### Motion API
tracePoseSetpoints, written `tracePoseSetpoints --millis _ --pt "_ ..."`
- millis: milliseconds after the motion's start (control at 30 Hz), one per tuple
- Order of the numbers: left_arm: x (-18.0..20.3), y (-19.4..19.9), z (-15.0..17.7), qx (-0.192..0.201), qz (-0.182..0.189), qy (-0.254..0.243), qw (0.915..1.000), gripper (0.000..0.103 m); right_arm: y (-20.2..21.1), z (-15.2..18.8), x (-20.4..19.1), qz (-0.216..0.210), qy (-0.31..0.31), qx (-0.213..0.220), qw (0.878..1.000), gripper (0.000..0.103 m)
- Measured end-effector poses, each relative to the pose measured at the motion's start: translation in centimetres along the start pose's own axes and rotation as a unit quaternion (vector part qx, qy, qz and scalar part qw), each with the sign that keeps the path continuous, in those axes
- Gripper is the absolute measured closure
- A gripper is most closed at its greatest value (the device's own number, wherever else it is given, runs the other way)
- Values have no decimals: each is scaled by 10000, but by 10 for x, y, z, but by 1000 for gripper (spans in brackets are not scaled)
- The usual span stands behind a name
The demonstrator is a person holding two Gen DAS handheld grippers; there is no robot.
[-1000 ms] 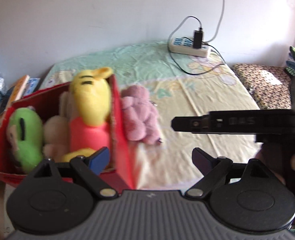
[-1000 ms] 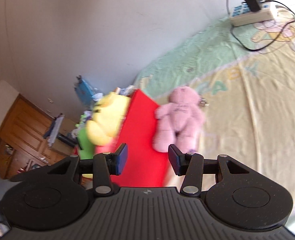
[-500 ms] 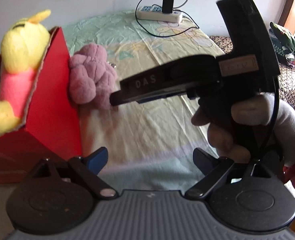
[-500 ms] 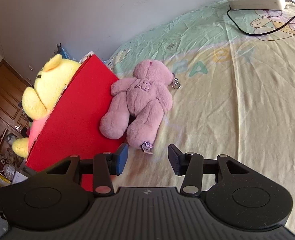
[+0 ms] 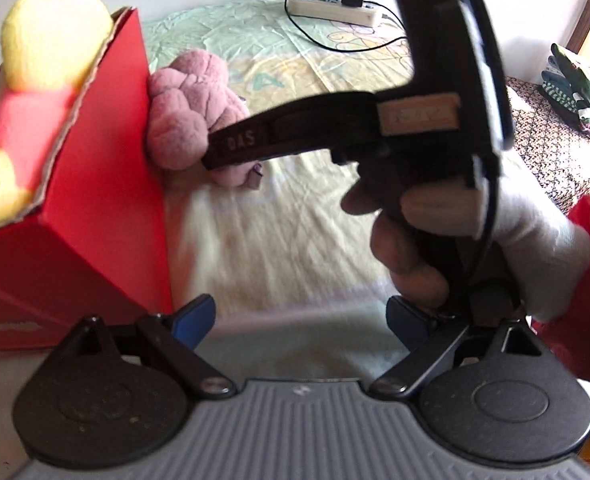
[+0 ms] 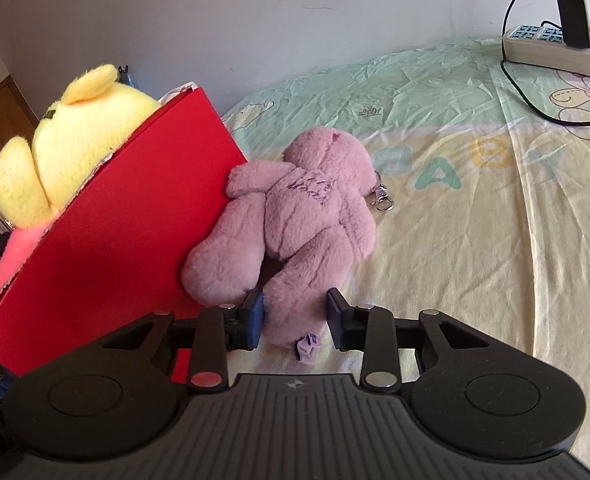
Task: Organize objects
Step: 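Withdraw the right gripper and move it to the pink teddy bear, then grasp the pink teddy bear by its head with the right gripper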
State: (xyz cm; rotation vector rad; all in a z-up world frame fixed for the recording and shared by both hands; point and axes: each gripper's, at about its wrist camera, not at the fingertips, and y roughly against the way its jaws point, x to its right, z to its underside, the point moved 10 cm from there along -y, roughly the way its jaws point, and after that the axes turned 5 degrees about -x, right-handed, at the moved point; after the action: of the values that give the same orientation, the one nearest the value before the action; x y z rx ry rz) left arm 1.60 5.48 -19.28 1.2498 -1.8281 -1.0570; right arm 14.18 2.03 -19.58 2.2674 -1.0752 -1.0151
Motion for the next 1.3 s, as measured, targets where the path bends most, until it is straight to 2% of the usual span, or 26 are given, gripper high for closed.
tracePoseSetpoints --millis 133,433,533,633,700,767,833,867,967,1067,1133,1300 --pt "10 0 -3 38 173 -95 9998 11 23 6 17 183 -51 159 9997 73" --pt "30 -3 -23 66 592 -266 9979 10 82 49 41 274 -416 88 9987 72" --pt "37 -1 -33 119 733 -272 9969 10 96 56 52 44 -731 15 9973 68" --pt "42 0 -44 208 780 -271 9964 10 109 47 63 -307 -1149 271 9925 66" --pt "41 -6 -54 251 670 -253 9971 10 119 42 69 -422 -1459 498 9871 66" --pt "37 -14 -63 252 473 -171 9984 10 112 36 78 -473 -1694 498 9832 67" --pt "30 -24 -67 171 285 -51 9994 10 103 29 78 -714 -1865 494 9786 66" --pt "25 -27 -68 124 223 33 9997 10 96 26 78 -895 -1954 443 9756 66" --pt "17 -37 -71 -15 128 216 9997 9 82 20 76 -1054 -2100 374 9713 65" --pt "14 -40 -77 -12 211 354 9991 8 67 12 73 -1212 -2150 259 9687 63" --pt "10 -40 -79 28 234 456 9987 8 56 9 74 -1173 -2165 171 9691 63" --pt "-1 -49 -85 -79 630 883 9941 7 45 6 77 -1254 -2223 49 9669 64"
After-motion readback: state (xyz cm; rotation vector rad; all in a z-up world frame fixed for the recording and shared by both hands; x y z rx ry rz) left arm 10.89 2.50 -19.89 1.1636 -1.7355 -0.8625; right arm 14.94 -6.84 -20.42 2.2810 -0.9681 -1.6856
